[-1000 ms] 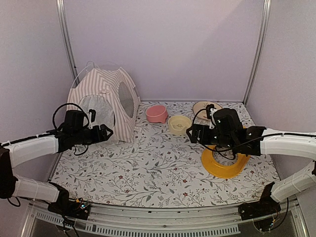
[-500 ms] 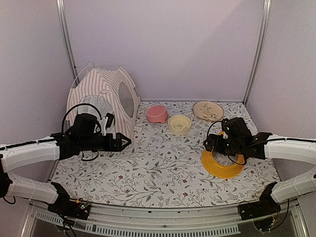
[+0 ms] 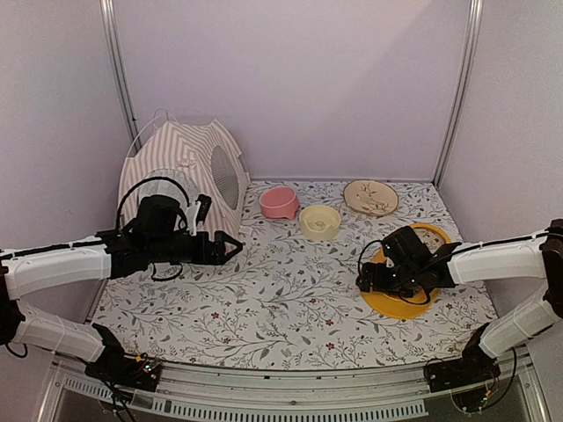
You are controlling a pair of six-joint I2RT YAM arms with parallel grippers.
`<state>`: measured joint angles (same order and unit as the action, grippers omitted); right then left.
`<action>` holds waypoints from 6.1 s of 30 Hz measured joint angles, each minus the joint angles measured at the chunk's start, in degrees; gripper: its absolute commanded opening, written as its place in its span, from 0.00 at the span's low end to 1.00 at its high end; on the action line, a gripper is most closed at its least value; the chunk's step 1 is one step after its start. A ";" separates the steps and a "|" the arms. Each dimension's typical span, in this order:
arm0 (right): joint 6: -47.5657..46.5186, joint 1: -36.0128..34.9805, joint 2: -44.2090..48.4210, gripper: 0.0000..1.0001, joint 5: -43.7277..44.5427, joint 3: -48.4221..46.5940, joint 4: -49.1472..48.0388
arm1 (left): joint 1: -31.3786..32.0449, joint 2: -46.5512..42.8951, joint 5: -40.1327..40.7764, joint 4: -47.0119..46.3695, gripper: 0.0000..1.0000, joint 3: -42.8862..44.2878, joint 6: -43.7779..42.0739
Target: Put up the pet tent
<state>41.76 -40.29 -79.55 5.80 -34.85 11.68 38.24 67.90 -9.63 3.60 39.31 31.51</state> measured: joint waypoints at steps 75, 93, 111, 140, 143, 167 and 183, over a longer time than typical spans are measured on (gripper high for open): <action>6.62 -18.45 -18.21 0.99 -5.92 -23.23 -10.38 | 14.03 1.09 1.88 5.31 0.99 -1.99 5.18; -4.81 -2.47 -15.19 0.99 -4.55 -28.81 -5.66 | 17.22 23.54 5.18 2.19 0.99 7.93 8.13; -9.49 6.69 -25.44 0.97 -5.88 -35.87 -3.50 | 13.20 31.01 5.14 1.44 1.00 16.35 3.76; -11.13 7.63 -43.45 0.87 -0.22 -49.37 1.31 | 12.96 9.97 7.23 3.87 1.00 9.88 2.05; -10.75 8.13 -42.16 0.86 -0.35 -46.29 -1.53 | 12.94 8.83 8.09 4.61 0.99 9.88 1.38; -10.45 16.68 -27.02 0.47 -0.94 -24.26 -4.46 | 12.33 7.76 10.71 6.51 0.99 9.92 -0.07; -10.47 16.70 -27.67 0.30 -3.41 -26.01 -2.58 | 12.33 7.69 10.78 6.62 0.99 9.94 -0.02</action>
<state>31.29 -23.59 -107.22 2.39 -60.86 9.10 50.57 75.59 1.15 10.22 49.25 31.48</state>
